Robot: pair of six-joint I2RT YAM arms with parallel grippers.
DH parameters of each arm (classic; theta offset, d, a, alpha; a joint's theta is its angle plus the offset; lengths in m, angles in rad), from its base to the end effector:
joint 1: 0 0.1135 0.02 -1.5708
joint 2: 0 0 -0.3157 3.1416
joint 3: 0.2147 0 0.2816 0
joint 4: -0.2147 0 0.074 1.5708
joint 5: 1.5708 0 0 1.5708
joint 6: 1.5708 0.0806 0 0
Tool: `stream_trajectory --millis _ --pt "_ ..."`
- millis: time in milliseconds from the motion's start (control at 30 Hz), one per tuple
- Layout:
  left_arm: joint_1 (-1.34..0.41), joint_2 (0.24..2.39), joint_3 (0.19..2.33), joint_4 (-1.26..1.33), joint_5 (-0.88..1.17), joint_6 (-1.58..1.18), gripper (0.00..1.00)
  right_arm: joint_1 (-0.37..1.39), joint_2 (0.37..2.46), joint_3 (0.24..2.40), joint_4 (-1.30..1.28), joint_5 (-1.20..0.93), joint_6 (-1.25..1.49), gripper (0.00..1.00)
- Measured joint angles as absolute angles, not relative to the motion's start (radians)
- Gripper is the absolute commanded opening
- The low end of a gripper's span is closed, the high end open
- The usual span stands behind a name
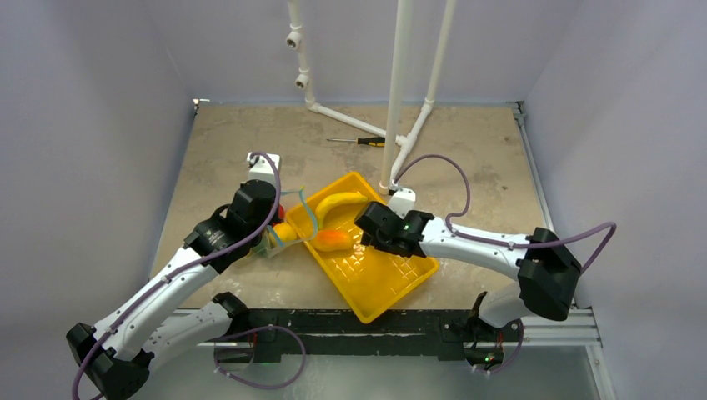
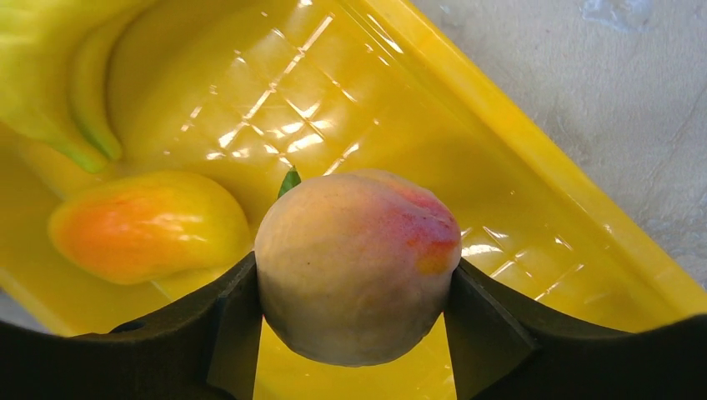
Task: Place the food in the zip-top bag and seal the zipper
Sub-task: Pick up the fake fruit from the bin, then place the fake fruit in the zipper food storage bag.
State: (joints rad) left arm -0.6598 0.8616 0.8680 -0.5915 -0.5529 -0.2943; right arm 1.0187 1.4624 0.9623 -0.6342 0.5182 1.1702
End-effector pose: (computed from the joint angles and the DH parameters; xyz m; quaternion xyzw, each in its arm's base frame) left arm 0.1903 -0.0941 0.3361 0.0270 0.8569 0.0046 0.5148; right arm 0.2002 0.2489 0.2176 0.1267 0.9368 0.0713 0.3183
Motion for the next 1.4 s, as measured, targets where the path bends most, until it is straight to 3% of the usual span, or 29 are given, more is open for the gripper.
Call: stream_trajectory --millis 333,567,900,1400 --pt "-0.660 0.867 0.868 -0.591 -0.553 -0.294 0.00 1.019 1.410 1.102 -0.587 0.532 1.066 0.00" --pt "-0.660 0.868 0.868 -0.591 -0.553 -0.294 0.00 1.019 1.405 1.172 -0.484 0.502 0.963 0.14" --pt "-0.660 0.873 0.868 -0.591 -0.553 -0.294 0.00 1.020 1.414 1.226 -0.287 0.384 0.836 0.20" --pt "-0.660 0.872 0.868 -0.591 -0.553 -0.294 0.00 1.121 1.694 1.364 -0.190 0.300 0.777 0.22"
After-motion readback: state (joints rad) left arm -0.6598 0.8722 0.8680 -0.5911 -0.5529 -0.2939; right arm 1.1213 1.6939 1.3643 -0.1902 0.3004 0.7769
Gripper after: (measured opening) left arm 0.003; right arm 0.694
